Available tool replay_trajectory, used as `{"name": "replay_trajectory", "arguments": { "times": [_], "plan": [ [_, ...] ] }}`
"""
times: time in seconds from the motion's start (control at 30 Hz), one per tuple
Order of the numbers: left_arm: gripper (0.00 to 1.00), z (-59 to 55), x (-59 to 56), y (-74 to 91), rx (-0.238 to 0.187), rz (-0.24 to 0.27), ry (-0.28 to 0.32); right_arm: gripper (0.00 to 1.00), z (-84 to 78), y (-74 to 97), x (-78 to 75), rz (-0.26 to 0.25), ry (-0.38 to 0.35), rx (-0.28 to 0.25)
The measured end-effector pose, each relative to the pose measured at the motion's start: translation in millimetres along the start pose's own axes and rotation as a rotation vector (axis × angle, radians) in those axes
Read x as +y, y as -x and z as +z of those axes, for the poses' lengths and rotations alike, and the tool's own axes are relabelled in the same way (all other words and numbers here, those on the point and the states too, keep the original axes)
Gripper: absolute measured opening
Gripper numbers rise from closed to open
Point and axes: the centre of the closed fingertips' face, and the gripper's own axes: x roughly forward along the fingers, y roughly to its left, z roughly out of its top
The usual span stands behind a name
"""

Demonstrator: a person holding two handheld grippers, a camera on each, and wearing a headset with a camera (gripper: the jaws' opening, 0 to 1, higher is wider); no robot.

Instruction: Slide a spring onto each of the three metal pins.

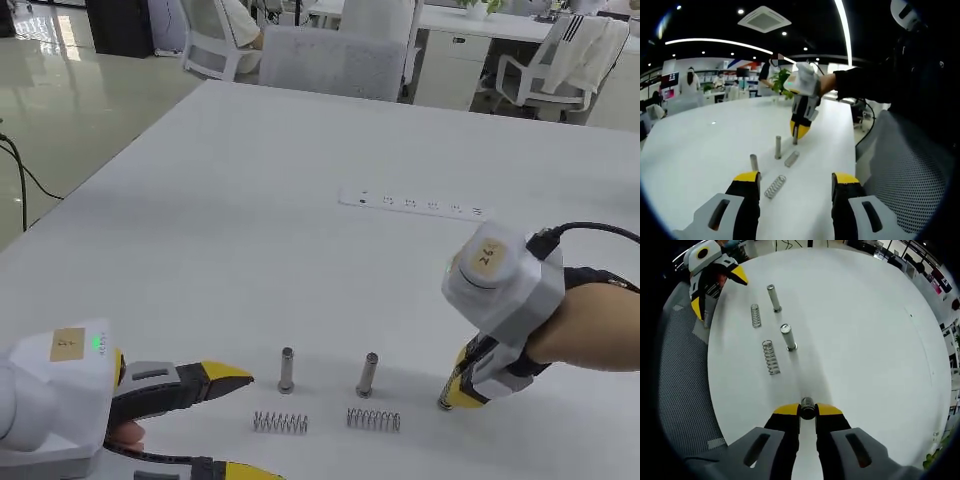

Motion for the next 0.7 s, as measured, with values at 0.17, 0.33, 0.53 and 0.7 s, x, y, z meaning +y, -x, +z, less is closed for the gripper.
{"name": "replay_trajectory", "arguments": {
  "times": [0.17,0.33,0.53,0.7],
  "plan": [
    [0.52,0.2,-0.3,0.1,0.0,0.0,-0.001,0.11,-0.8,1.4,-0.1,-0.005,0.007,-0.006],
    [0.52,0.7,-0.6,-0.1,0.0,-0.002,-0.004,0.16,0.4,5.2,0.9,-0.014,0.015,-0.016],
    [0.52,1.4,-1.1,-0.2,0.0,-0.004,-0.005,0.25,7.9,13.1,1.2,-0.043,0.047,-0.036],
    [0.52,2.0,-1.5,-0.3,-0.002,-0.007,-0.008,0.25,16.9,18.5,6.7,-0.047,0.075,-0.048]
  ]
}}
